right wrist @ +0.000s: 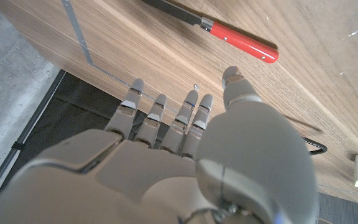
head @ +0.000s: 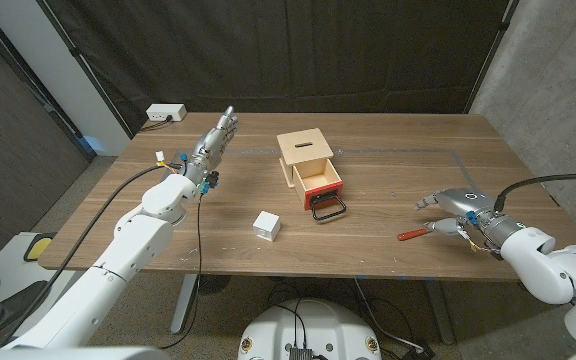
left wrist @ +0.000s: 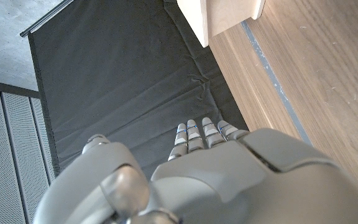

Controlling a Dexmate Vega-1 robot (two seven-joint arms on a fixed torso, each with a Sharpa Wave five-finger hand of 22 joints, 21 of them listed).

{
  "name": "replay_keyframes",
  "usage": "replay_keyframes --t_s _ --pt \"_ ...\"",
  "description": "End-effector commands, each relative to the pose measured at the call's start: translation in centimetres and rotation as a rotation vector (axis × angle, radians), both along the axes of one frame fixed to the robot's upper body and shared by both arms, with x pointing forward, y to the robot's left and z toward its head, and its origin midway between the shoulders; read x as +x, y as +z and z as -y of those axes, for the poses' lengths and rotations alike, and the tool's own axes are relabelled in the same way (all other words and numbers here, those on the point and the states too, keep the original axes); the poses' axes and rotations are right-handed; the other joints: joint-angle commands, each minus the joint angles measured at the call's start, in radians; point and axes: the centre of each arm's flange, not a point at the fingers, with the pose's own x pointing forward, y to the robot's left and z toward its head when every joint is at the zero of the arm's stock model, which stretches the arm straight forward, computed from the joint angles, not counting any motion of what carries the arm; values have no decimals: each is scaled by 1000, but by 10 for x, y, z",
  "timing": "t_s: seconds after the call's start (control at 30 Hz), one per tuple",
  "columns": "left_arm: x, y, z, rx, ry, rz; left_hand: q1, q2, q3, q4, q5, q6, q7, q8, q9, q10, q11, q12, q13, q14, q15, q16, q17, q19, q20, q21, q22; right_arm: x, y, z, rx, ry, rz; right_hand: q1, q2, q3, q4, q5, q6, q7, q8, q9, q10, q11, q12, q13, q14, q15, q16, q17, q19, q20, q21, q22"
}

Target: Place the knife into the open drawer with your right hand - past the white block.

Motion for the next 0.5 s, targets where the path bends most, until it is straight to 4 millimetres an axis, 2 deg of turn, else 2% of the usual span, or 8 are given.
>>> replay_keyframes --t_s 0.03,0.5 --pt "0 5 1 3 0 11 -3 7 -7 4 -1 6 0 -3 3 3 -2 0 3 -1 -1 -4 3 -12 -31 -2 6 4 -9 3 -2 -14 -1 10 3 -6 -1 6 4 1 -2 4 3 -2 0 3 -1 -105 -1 2 -2 -4 -4 3" --pt "-4 5 2 2 15 10 -2 9 -11 4 -4 4 1 -7 3 3 -2 -3 3 -3 0 -5 3 -19 -22 -3 6 12 -22 7 2 3 -5 7 6 -15 7 7 7 1 -3 4 2 -2 -2 2 13 -109 4 4 9 -13 1 3"
